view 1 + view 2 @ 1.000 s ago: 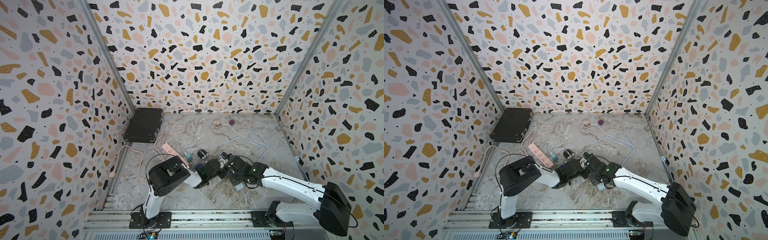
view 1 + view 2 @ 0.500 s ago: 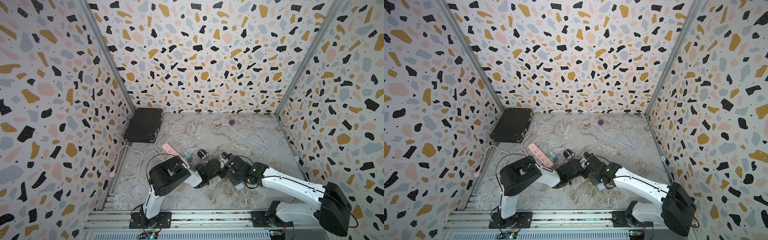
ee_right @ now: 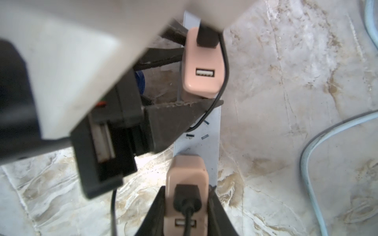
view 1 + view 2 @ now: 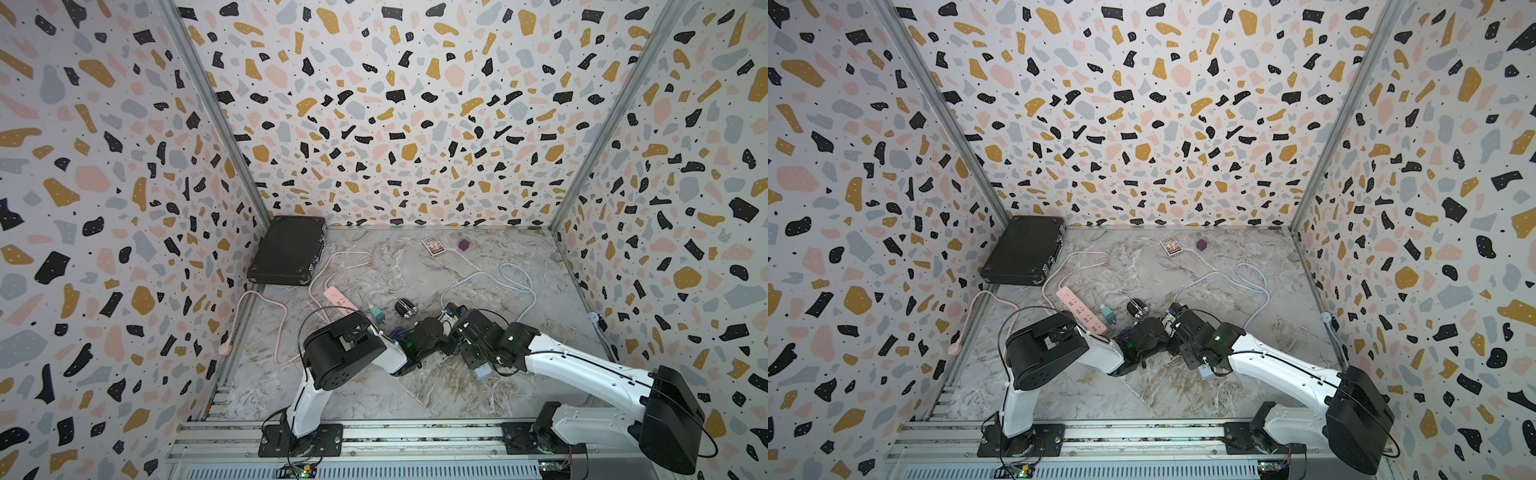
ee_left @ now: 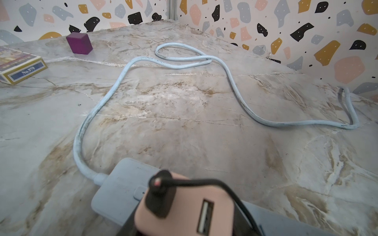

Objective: Unplug the electric shaver
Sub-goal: Remove the plug from the socket.

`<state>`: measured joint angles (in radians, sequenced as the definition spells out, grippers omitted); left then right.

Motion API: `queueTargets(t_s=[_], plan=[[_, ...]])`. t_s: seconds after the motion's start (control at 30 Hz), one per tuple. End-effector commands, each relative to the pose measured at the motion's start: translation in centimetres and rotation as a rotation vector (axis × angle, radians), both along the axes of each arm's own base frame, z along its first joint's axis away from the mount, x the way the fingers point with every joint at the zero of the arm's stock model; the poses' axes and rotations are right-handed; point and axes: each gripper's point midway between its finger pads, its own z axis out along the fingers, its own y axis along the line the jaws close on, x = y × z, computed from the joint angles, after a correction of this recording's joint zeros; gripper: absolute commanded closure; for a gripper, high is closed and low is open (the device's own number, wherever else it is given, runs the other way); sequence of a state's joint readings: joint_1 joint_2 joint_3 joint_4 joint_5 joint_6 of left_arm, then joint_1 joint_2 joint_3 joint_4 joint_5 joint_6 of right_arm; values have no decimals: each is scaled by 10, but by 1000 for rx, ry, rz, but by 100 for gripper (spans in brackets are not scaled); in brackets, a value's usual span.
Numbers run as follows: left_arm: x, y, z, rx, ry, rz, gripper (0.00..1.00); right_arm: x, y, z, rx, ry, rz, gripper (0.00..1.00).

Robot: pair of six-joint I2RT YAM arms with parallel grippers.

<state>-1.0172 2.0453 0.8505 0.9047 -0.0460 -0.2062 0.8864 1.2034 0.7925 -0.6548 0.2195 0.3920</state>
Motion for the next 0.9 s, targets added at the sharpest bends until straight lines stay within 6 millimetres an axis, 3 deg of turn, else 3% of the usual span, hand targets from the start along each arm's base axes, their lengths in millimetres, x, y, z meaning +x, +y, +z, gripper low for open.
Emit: queueTargets(t_s=[0.0, 0.87], plan=[[-89, 60, -149, 456, 370, -143, 67, 33, 57, 101, 315, -244, 62, 100], [-93, 58, -161, 511, 391, -151, 71, 35, 47, 140, 327, -335, 70, 100]])
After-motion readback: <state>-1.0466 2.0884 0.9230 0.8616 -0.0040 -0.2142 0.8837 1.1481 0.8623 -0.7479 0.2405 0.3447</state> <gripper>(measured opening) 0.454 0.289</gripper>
